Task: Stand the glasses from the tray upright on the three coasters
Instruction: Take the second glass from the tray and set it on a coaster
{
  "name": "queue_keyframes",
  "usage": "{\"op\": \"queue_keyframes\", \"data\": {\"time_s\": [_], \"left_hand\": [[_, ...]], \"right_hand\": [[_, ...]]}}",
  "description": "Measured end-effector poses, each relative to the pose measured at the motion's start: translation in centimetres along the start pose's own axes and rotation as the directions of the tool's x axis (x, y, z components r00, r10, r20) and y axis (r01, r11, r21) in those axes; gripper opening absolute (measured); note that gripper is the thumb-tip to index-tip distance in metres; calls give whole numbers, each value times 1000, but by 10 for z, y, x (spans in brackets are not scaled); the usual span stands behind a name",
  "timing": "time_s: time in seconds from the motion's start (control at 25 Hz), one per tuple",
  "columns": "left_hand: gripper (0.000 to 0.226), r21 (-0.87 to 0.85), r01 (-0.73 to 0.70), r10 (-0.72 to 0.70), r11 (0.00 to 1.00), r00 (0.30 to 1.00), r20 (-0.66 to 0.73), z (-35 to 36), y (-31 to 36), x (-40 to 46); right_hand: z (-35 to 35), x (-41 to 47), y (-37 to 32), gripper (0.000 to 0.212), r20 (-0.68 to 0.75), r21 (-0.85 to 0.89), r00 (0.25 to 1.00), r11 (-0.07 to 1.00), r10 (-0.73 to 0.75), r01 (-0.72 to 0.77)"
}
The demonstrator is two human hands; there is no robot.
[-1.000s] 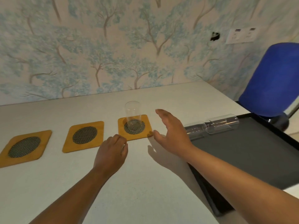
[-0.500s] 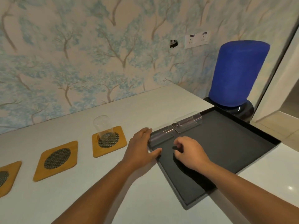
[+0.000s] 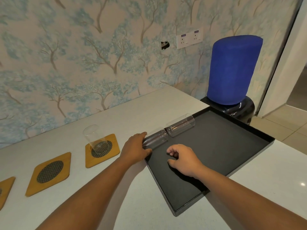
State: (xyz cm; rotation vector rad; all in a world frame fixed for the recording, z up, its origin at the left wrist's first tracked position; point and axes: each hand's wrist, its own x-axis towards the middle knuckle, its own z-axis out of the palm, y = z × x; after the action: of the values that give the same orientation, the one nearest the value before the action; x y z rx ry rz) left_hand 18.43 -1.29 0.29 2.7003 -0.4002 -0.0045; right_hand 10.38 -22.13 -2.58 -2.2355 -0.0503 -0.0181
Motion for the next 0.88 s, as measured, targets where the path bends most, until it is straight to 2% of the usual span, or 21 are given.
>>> {"op": "queue_keyframes", "data": {"time_s": [0.12, 0.2, 0.32, 0.4, 0.56, 0.64, 0.76, 0.88], "left_hand": [[82, -70, -8, 3, 998, 997, -75, -1, 3, -8], [81, -195, -19, -7, 981, 992, -130, -4, 7, -16], [81, -432, -36, -29, 901, 989, -144, -9, 15, -34], [80, -535, -49, -31, 844, 990, -141, -8, 19, -46], [77, -638, -37, -80, 769, 985, -153, -6, 17, -68], [86, -655, -15, -87, 755, 989, -123, -10, 3, -79], [106, -705, 72, -132, 706, 991, -32, -20, -34, -106], [89, -651, 181, -284, 737, 957, -56, -34, -93, -143]], "right_hand": [[-1, 0, 0, 31, -3, 59, 1000, 998, 19, -19], [-3, -1, -4, 43, 20, 211, 997, 974, 74, -77], [-6, 0, -24, 70, 97, 534, 988, 831, 124, -156], [-3, 5, -38, 73, 83, 643, 990, 753, 111, -138], [14, 8, -63, 66, 66, 767, 993, 631, 98, -113], [25, 9, -72, 61, 72, 799, 994, 591, 87, -109], [46, 11, -89, 59, 68, 791, 996, 606, 57, -89], [77, 10, -118, 53, 60, 776, 998, 628, 15, -56]]}}
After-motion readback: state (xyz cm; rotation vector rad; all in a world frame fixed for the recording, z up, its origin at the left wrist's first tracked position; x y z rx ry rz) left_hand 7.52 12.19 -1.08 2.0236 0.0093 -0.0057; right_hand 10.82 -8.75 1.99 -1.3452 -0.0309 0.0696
